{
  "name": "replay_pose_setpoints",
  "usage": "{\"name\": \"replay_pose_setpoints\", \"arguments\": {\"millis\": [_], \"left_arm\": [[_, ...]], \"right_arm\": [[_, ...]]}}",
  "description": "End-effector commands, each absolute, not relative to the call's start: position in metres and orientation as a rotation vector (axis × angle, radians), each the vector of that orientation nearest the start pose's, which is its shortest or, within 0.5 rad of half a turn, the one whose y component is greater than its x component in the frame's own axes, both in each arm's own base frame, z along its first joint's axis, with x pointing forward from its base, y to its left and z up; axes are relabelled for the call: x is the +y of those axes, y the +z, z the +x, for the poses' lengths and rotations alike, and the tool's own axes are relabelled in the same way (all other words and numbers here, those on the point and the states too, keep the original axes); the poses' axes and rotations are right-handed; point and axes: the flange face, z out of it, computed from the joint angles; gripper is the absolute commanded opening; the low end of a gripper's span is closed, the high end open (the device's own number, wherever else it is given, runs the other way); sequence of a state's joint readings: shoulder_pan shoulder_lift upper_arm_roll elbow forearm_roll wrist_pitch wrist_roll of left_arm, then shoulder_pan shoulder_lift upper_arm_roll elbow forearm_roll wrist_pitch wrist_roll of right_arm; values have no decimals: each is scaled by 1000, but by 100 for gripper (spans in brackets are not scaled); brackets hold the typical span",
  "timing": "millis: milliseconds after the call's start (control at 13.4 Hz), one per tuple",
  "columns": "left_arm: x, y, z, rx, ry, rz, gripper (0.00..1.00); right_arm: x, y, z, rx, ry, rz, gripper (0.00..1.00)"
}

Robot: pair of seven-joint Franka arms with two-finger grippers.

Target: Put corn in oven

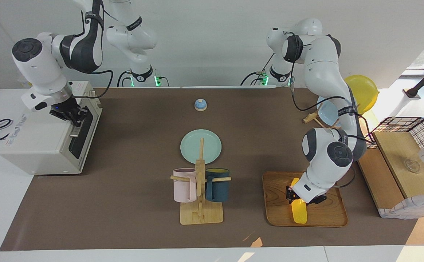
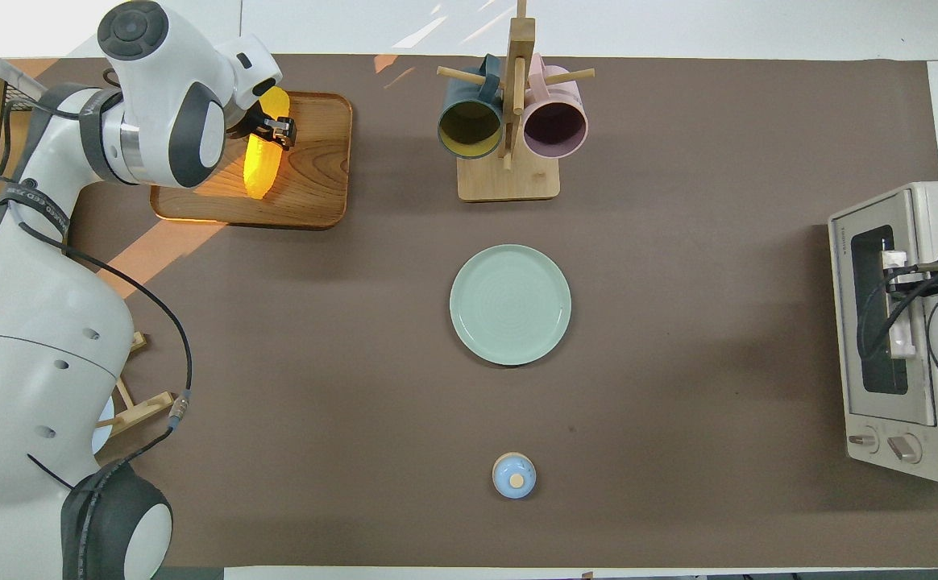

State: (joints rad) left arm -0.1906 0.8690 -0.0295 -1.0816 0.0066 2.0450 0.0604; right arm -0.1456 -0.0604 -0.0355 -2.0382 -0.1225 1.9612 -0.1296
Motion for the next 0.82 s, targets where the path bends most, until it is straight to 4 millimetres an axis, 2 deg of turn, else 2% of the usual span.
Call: {"name": "replay_pose_setpoints", "arguments": {"millis": [0,75,149,224,298,447,522,596,745], "left_arm": [[-165,311,763,456,-126,-3108,0],[-167,317,762,453,-123,-3118,0],[-169,330,758,445,-98,-3130,0],[-168,358,753,434,-93,-3147,0],[-169,372,746,437,-52,-3148,0],[-202,412,725,477,-26,-3151,0],[-203,429,717,388,-39,-3172,0],[-205,448,699,296,-45,-3185,0],[-220,469,654,219,-17,-3206,0]], "right_arm": [[-85,419,519,33,70,-3191,0],[-81,414,522,36,65,-3183,0],[-67,401,527,51,78,-3171,0],[-60,389,532,107,73,-3160,0],[-50,377,535,130,81,-3148,0],[-33,364,536,178,39,-3127,0],[-25,358,535,174,24,-3127,0],[-19,351,533,196,36,-3124,0],[-17,337,534,249,44,-3091,0]]}}
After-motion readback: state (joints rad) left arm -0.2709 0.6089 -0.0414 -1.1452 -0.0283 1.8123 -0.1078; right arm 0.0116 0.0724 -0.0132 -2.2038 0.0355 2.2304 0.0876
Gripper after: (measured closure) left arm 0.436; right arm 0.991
